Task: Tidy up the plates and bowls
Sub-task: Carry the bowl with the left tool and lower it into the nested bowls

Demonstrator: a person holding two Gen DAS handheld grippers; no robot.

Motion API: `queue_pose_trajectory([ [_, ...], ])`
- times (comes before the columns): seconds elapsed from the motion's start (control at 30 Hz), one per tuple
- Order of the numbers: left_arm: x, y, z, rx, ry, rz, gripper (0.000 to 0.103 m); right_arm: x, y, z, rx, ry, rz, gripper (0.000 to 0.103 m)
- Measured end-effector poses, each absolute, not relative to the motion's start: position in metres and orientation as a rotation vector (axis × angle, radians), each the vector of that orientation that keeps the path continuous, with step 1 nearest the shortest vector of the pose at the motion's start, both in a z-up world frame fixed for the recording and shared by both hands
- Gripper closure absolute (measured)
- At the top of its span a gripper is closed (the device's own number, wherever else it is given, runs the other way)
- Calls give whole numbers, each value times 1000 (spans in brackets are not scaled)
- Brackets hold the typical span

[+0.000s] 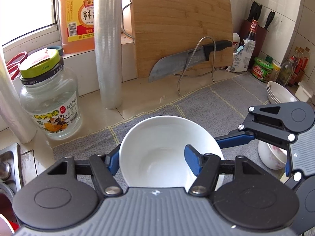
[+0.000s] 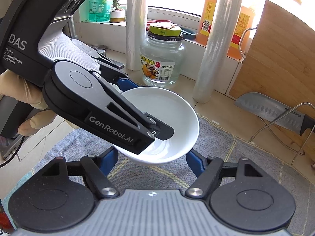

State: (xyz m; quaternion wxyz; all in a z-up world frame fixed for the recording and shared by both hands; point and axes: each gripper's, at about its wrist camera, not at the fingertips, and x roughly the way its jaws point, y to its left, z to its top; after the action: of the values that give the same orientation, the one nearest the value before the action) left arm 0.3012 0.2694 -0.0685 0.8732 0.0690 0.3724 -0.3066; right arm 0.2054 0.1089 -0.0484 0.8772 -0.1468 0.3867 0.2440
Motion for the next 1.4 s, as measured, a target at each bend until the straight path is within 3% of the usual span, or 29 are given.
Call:
queue_pose_trajectory([
  [0.73, 238, 214, -29, 172, 725, -670, 35, 144, 44, -9, -253, 784, 521, 23],
  [1.4, 214, 117, -13, 233, 679, -818, 35, 105, -47, 5, -225, 765, 391, 23],
])
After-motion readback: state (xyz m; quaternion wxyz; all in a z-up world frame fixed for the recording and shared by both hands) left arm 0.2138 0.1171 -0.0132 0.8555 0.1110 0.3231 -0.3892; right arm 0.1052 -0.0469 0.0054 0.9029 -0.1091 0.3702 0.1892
